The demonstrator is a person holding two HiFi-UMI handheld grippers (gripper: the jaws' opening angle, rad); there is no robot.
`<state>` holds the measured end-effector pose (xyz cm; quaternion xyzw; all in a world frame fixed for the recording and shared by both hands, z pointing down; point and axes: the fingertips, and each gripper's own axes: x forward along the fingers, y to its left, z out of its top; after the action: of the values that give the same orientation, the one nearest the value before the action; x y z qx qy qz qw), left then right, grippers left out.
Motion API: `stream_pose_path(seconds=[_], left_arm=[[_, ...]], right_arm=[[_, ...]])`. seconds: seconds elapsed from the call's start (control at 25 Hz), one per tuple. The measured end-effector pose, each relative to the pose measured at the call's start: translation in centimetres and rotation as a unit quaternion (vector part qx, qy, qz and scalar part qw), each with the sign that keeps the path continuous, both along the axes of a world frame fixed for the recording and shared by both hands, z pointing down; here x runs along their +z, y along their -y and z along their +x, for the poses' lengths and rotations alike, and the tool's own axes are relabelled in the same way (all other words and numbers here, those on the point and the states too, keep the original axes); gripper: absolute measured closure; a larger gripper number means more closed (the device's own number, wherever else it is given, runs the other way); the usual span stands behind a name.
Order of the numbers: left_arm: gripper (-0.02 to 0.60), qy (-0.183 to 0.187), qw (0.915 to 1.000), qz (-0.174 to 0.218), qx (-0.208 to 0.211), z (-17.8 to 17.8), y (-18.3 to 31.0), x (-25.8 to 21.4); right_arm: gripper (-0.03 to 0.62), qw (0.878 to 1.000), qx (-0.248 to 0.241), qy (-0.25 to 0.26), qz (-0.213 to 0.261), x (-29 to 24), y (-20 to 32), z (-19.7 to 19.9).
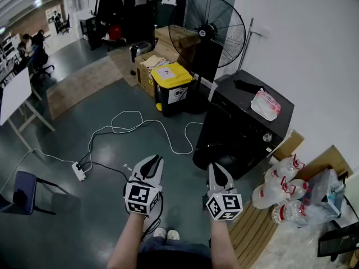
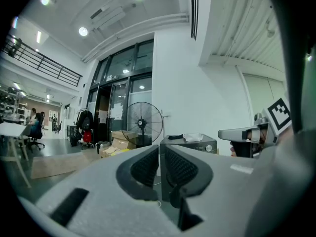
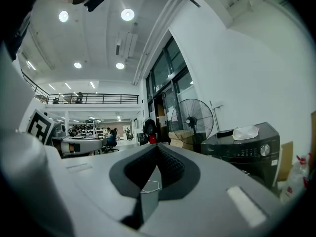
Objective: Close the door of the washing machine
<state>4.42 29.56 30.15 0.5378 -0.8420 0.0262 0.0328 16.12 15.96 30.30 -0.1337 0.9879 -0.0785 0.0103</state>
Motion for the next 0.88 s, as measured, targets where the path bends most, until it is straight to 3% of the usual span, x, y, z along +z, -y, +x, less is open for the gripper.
stream_pose_path(seconds=[0.52, 0.88], left_arm=[[0.405, -0.016, 0.9997, 0.015, -0.008, -0.7, 1.5, 0.5], [0.399, -0.020, 0.9997, 0.015, -0.007, -4.4, 4.3, 1.8]], right_arm=[[0.582, 1.000, -0.001, 0.011, -0.009, 0.7, 3.6, -0.2], [0.582, 1.000, 0.006, 0.015, -0.004, 1.3, 7.4, -3.2]])
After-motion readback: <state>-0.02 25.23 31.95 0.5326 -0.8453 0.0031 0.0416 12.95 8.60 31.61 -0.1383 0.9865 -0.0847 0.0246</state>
